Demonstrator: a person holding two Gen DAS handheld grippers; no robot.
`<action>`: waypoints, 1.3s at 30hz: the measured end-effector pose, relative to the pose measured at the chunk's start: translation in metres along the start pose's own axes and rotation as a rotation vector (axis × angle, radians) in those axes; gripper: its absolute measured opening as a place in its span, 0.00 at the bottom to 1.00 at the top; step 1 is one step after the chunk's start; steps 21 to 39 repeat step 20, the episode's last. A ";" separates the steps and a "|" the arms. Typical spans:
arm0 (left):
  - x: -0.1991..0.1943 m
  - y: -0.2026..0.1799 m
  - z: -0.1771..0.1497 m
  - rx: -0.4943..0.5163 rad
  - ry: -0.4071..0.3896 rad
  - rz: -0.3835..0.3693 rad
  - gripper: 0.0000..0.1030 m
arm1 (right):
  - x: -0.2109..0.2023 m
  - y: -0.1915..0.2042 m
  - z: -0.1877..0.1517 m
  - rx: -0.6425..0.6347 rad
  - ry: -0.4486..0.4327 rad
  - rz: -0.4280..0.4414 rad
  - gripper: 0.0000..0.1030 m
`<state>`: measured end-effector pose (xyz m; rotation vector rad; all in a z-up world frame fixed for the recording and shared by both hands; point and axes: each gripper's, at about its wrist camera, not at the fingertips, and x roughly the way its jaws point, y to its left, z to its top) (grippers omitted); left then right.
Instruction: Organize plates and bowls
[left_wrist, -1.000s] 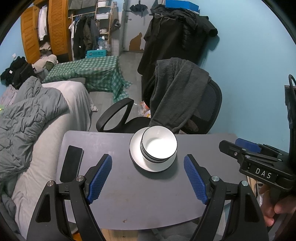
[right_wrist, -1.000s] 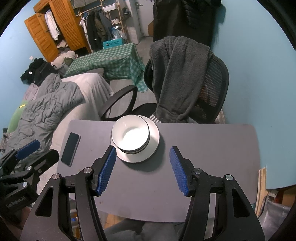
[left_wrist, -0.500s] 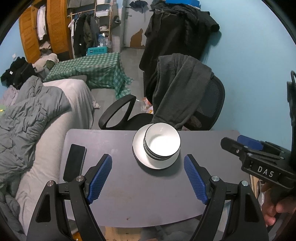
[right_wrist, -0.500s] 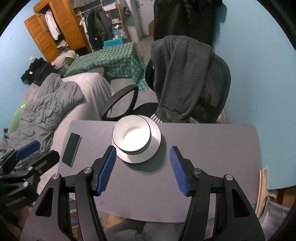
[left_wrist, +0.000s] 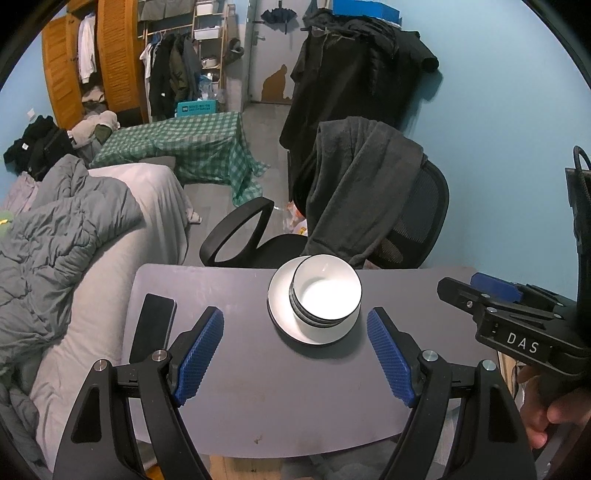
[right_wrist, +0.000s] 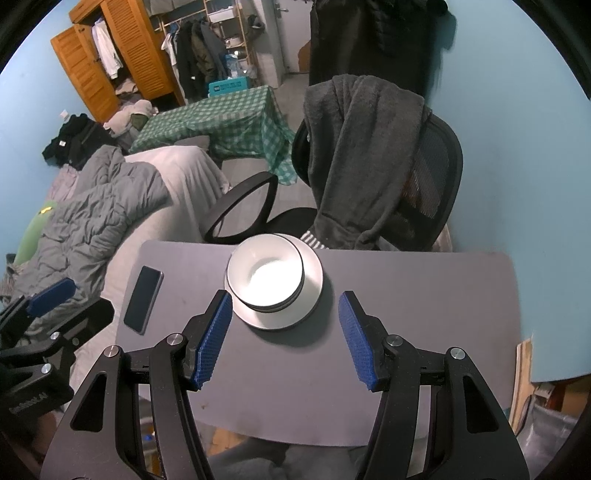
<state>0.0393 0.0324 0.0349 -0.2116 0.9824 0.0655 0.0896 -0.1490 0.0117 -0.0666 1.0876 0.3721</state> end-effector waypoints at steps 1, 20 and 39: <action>0.000 0.000 0.000 -0.001 0.000 0.000 0.79 | 0.000 0.001 0.001 -0.001 -0.001 0.000 0.57; -0.005 -0.002 -0.001 -0.005 -0.012 -0.005 0.79 | 0.002 0.004 0.005 -0.002 -0.005 0.003 0.57; -0.005 -0.002 -0.001 -0.005 -0.012 -0.005 0.79 | 0.002 0.004 0.005 -0.002 -0.005 0.003 0.57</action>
